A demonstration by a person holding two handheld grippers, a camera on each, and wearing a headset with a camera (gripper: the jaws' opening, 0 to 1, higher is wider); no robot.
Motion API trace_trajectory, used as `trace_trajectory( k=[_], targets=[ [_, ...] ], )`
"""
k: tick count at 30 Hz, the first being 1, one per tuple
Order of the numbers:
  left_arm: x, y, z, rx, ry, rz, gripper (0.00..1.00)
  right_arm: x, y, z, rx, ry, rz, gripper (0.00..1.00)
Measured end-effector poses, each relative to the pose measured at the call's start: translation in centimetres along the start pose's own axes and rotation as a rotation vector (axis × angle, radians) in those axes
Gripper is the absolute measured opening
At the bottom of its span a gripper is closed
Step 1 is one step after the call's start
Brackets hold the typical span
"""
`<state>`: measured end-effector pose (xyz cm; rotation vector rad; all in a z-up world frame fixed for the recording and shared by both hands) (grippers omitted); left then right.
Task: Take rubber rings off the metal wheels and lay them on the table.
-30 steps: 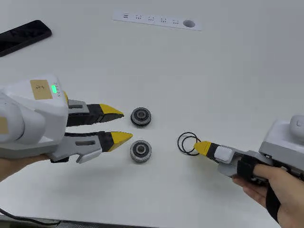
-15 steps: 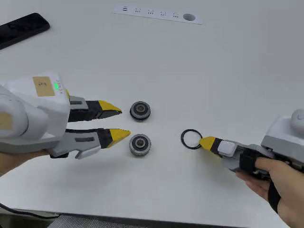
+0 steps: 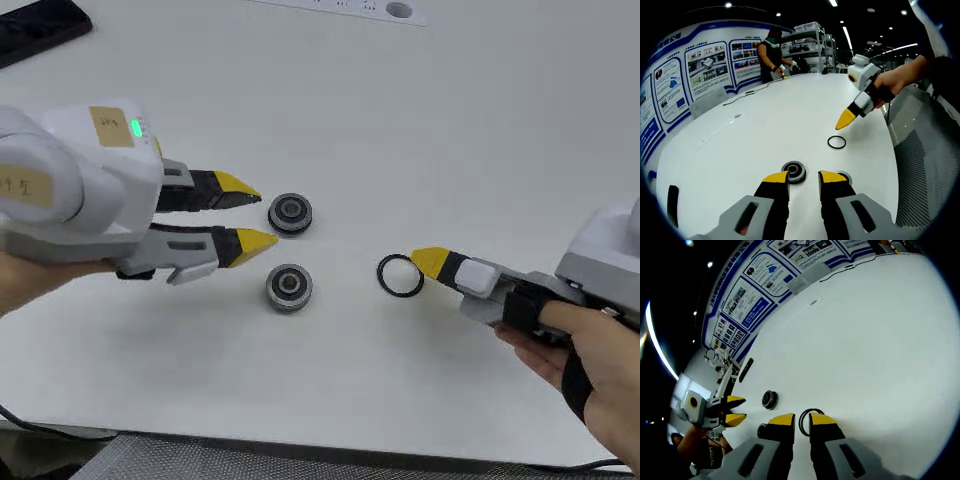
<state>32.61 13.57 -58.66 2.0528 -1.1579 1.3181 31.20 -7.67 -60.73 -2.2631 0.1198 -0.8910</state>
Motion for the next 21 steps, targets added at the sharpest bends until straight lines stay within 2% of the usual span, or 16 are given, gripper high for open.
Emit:
trace_trajectory(
  k=[2,7,9,12,18,21],
  targets=[
    [-0.3,-0.6,0.7,0.005,-0.026,0.018,0.21,-0.1,0.2,0.2,-0.008,-0.021,-0.052,0.12],
    [-0.1,-1.5,2.0,-0.010,-0.024,0.018,0.22,-0.1,0.1,0.4,0.003,-0.022,-0.034,0.12],
    [-0.2,-1.6,2.4,-0.020,-0.033,0.027,0.21,-0.1,0.0,0.5,0.008,-0.022,-0.033,0.12],
    [-0.7,-1.8,3.1,-0.029,-0.061,0.018,0.21,0.2,0.1,0.7,0.016,-0.009,0.007,0.12],
    [-1.0,-1.7,3.7,-0.049,-0.075,0.030,0.19,0.4,0.0,0.8,0.021,-0.003,0.021,0.12],
    [-1.0,-2.0,4.0,-0.052,-0.074,0.030,0.19,0.3,0.0,0.9,0.019,-0.006,0.014,0.12]
  ],
)
Point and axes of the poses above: the centre of the closed fingertips' face, and the gripper's own axes: z roughly forward along the fingers, y roughly to its right, x roughly out of its top, the point moved 6 cm from there along -z, roughly backward along the fingers, and after that the axes turned 5 degrees about y, right-handed, at the moved point
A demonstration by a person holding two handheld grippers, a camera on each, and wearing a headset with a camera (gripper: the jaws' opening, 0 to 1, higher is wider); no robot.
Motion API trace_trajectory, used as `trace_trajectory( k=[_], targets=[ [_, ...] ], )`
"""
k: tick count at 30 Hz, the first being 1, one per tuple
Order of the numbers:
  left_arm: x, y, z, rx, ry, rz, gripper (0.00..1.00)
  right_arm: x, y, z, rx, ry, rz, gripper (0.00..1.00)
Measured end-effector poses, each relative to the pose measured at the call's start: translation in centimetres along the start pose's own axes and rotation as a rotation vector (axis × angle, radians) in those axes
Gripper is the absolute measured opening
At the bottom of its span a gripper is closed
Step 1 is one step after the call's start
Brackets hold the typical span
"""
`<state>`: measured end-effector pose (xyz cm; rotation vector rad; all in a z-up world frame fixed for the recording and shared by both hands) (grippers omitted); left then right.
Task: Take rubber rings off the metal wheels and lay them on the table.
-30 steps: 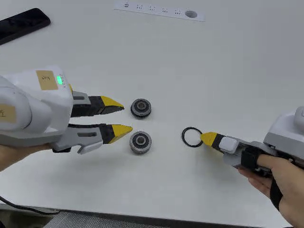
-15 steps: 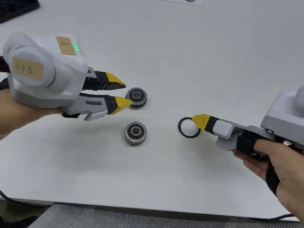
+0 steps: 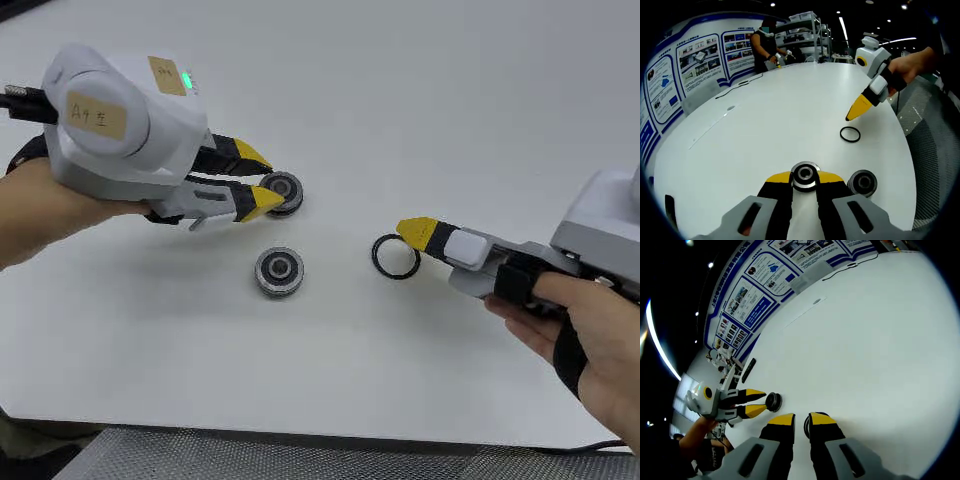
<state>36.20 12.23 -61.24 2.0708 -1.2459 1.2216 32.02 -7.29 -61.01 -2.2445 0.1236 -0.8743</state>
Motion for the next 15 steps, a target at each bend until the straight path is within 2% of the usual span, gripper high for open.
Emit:
trace_trajectory(
  k=[1,4,10,15],
  targets=[
    [0.03,-0.08,0.07,-0.004,0.003,-0.004,0.18,-0.08,0.07,0.02,-0.002,-0.006,-0.019,0.12],
    [0.17,-0.17,0.12,-0.008,0.009,-0.007,0.16,-0.14,-0.01,0.08,0.003,-0.005,-0.002,0.12],
    [-0.13,0.01,0.54,-0.035,-0.015,0.003,0.17,0.10,-0.26,0.26,0.012,0.000,0.001,0.12],
    [-0.16,0.04,0.58,-0.041,-0.013,-0.003,0.16,-0.03,-0.20,0.22,0.008,-0.008,-0.016,0.12]
  ],
)
Point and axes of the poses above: the centre of the closed fingertips' face, and the gripper's own axes: z roughly forward along the fingers, y roughly to its right, x roughly out of its top, the point moved 6 cm from there along -z, roughly backward along the fingers, and after that the axes turned 5 degrees about y, right-handed, at the moved point
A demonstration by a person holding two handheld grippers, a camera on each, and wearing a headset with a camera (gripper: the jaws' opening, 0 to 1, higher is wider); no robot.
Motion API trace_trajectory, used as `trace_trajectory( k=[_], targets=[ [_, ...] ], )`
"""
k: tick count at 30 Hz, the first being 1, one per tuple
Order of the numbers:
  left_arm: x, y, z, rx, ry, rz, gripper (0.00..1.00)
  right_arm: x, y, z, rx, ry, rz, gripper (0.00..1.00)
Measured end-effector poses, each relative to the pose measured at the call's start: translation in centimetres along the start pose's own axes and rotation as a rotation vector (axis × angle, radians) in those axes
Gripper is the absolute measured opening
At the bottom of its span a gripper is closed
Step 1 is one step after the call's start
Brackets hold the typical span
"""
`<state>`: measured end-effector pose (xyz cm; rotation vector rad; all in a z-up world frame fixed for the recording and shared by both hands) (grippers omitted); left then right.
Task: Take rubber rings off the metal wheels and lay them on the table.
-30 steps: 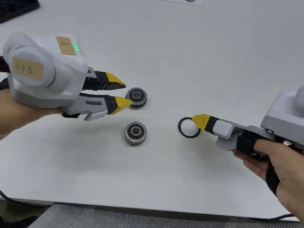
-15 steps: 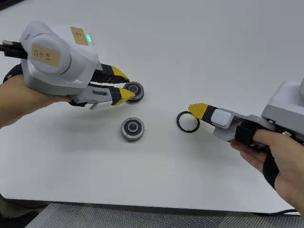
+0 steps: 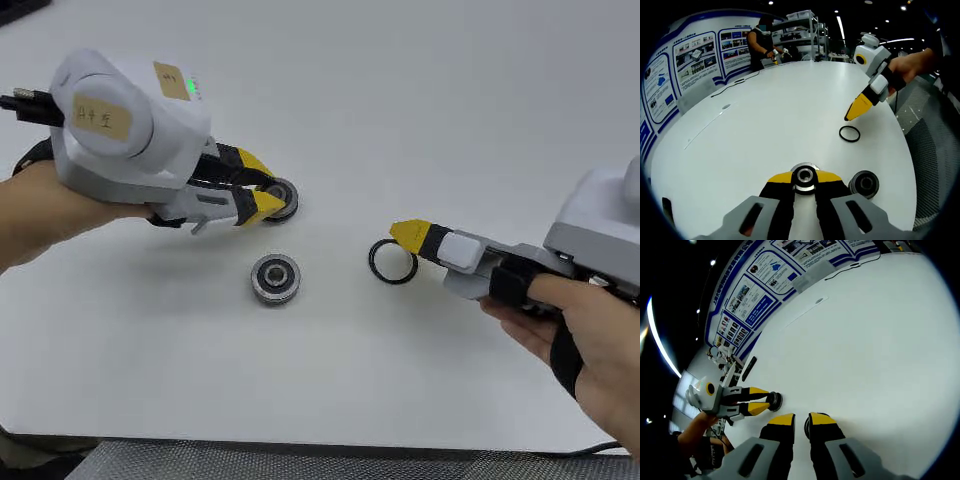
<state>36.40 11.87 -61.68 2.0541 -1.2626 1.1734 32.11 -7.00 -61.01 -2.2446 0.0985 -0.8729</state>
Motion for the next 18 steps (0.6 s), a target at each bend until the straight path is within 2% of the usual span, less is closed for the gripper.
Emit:
trace_trajectory(
  k=[4,8,13,18],
  targets=[
    [0.1,0.1,0.1,-0.015,-0.001,0.023,0.14,-0.2,0.0,0.1,0.003,-0.004,0.010,0.12],
    [0.1,0.1,0.1,-0.019,-0.021,0.015,0.14,0.1,-0.5,0.4,0.019,-0.001,0.011,0.12],
    [0.1,0.2,0.2,-0.024,-0.022,0.035,0.13,0.5,-1.5,1.3,0.068,-0.003,0.011,0.13],
    [0.2,0.2,0.2,-0.029,-0.028,0.044,0.13,0.4,-2.3,2.4,0.115,-0.022,0.001,0.18]
  ],
)
Point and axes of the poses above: the centre of the closed fingertips' face, and the gripper's own axes: z roughly forward along the fingers, y roughly to its right, x roughly out of its top, the point moved 6 cm from there along -z, roughly backward along the fingers, and after that the axes turned 5 degrees about y, right-handed, at the moved point
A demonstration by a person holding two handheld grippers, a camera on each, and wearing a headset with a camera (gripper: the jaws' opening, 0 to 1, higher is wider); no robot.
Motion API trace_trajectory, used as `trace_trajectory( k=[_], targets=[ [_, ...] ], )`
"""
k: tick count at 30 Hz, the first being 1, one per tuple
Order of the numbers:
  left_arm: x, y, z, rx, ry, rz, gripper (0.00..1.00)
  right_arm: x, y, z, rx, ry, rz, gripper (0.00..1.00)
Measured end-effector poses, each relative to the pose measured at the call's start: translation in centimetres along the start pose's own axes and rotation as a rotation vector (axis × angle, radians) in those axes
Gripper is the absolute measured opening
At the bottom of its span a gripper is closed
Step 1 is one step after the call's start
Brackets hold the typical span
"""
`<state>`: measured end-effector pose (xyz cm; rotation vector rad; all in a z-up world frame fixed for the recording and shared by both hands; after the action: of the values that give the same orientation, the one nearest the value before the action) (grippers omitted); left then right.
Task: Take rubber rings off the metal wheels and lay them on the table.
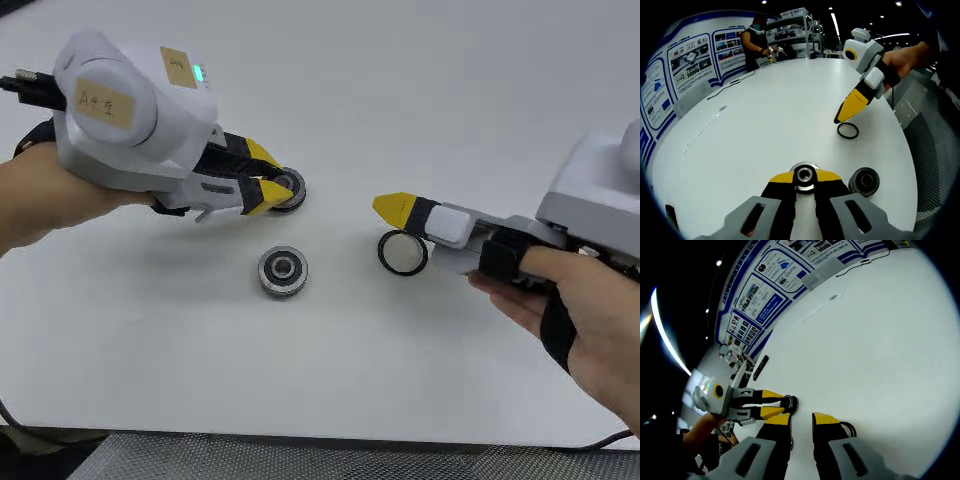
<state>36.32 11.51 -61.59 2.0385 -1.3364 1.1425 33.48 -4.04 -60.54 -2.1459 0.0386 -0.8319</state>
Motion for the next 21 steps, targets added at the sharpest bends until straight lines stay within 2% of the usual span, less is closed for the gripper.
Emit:
trace_trajectory(
  k=[7,14,16,17,21],
  targets=[
    [0.0,0.0,-0.1,-0.010,0.002,0.004,0.13,-0.3,-0.6,1.6,0.064,-0.021,-0.003,0.22],
    [0.0,0.0,-0.1,-0.021,0.017,0.009,0.13,-0.4,-1.9,4.1,0.155,-0.048,0.017,0.31],
    [0.0,0.1,-0.1,-0.032,0.025,0.076,0.13,-0.5,-2.3,4.8,0.174,-0.056,0.023,0.33],
    [0.0,0.1,-0.1,-0.030,0.024,0.050,0.13,-0.6,-2.4,5.0,0.184,-0.060,0.027,0.34],
    [0.2,0.1,0.0,-0.037,0.025,0.054,0.13,-0.5,-2.4,5.8,0.191,-0.063,0.040,0.37]
  ],
)
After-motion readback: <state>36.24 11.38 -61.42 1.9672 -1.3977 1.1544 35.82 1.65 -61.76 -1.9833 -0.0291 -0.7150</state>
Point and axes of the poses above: the centre of the closed fingertips' face, and the gripper's own axes: z roughly forward along the fingers, y roughly to its right, x roughly out of its top, the point moved 6 cm from there along -z, roughly backward along the fingers, and after that the axes turned 5 degrees about y, right-handed, at the moved point
